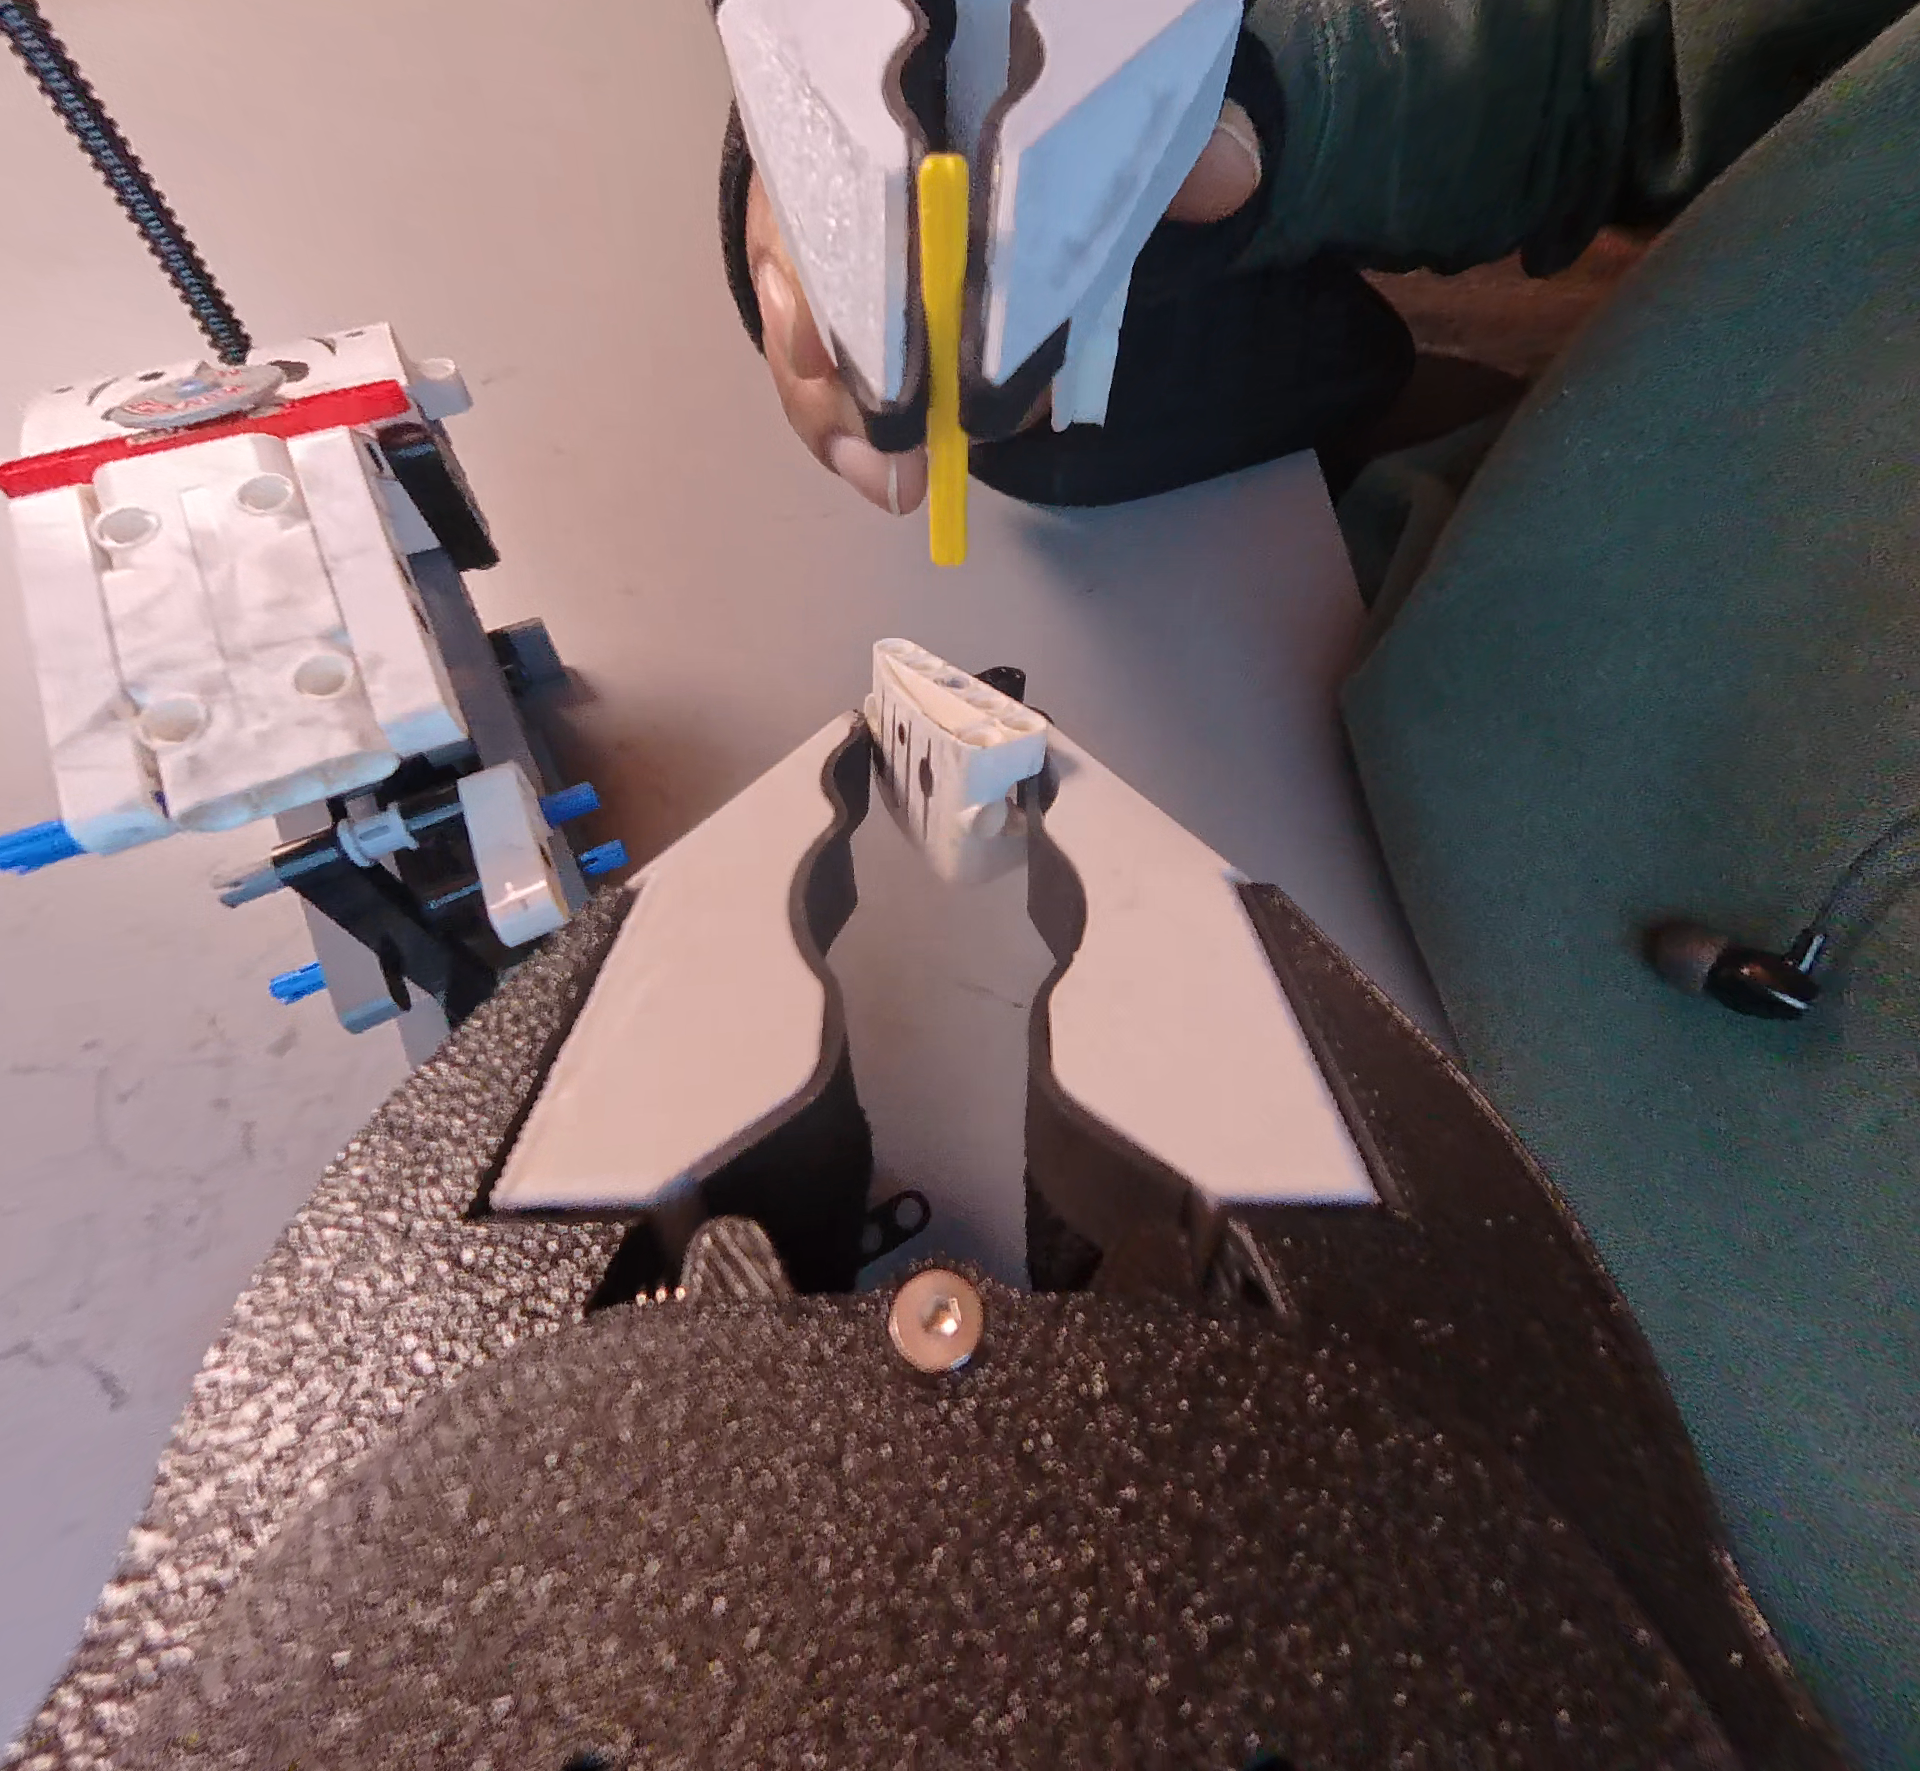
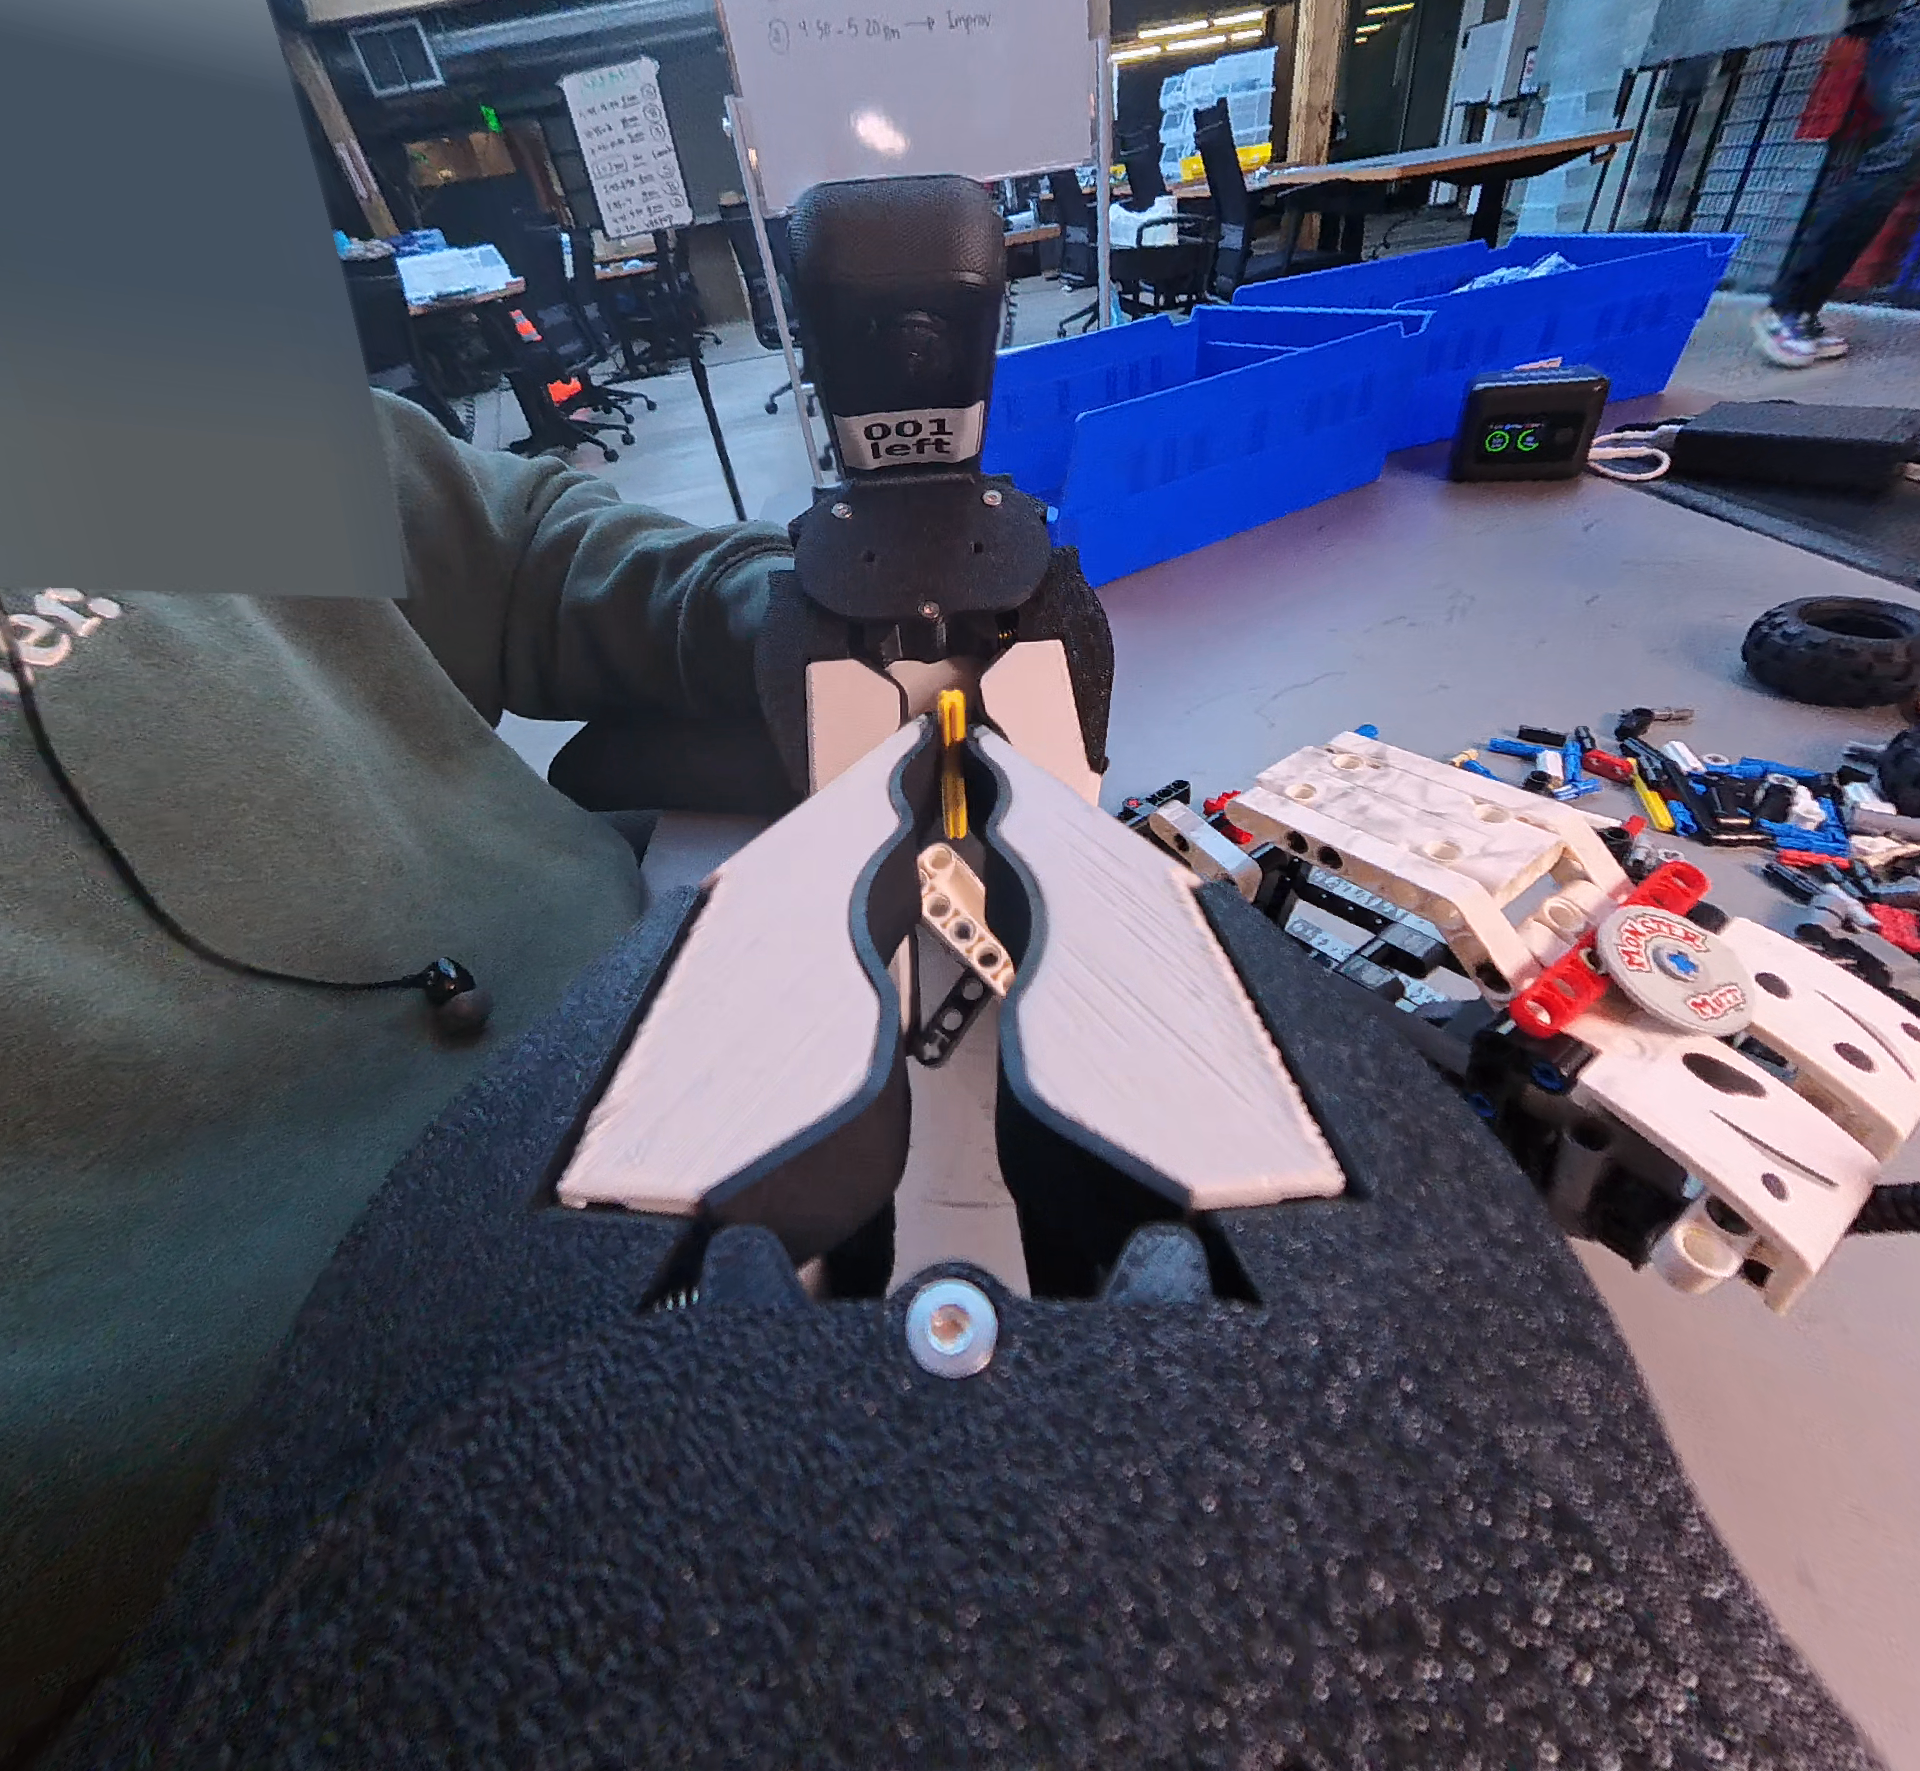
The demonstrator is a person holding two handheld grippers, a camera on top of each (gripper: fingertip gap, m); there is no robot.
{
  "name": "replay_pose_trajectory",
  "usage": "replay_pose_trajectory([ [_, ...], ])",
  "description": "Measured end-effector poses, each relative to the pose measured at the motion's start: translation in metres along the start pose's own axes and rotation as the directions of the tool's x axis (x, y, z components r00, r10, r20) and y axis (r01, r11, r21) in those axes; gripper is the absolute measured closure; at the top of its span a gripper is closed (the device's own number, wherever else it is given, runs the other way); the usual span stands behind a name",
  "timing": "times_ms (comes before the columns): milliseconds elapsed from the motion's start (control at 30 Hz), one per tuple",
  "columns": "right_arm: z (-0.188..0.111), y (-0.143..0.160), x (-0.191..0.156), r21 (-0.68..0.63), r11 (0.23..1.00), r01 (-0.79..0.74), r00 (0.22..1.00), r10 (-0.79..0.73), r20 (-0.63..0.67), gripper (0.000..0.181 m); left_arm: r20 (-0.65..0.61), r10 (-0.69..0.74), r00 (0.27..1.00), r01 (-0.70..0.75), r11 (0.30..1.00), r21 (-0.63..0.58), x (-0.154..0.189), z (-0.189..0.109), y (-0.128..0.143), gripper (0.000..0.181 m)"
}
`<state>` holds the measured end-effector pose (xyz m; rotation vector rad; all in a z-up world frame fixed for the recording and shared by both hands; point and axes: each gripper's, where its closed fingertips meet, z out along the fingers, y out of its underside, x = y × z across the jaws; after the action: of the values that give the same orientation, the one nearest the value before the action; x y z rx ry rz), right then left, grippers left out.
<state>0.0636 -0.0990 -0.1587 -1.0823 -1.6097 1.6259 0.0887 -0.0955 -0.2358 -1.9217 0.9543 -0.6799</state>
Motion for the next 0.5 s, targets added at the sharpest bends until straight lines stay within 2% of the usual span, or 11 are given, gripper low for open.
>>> replay_pose_trajectory([
  [133,0.002,0.005,0.002,-0.016,1.000,0.004,1.000,-0.004,-0.007,0.179,0.080,0.075,0.994,-0.059,0.980,-0.189,-0.011,0.008,0.030,0.153],
  [200,0.002,0.005,0.003,-0.019,1.000,0.007,1.000,-0.007,-0.012,0.178,0.102,0.129,0.986,-0.098,0.959,-0.264,-0.014,0.011,0.043,0.146],
  [267,0.001,0.006,0.004,-0.028,1.000,0.014,1.000,-0.015,-0.020,0.179,0.094,0.130,0.987,-0.101,0.957,-0.271,-0.012,0.010,0.044,0.146],
  [500,-0.002,0.008,0.007,-0.033,0.999,0.012,0.999,-0.013,-0.034,0.179,0.052,0.073,0.996,-0.060,0.975,-0.216,-0.008,0.004,0.039,0.127],
])
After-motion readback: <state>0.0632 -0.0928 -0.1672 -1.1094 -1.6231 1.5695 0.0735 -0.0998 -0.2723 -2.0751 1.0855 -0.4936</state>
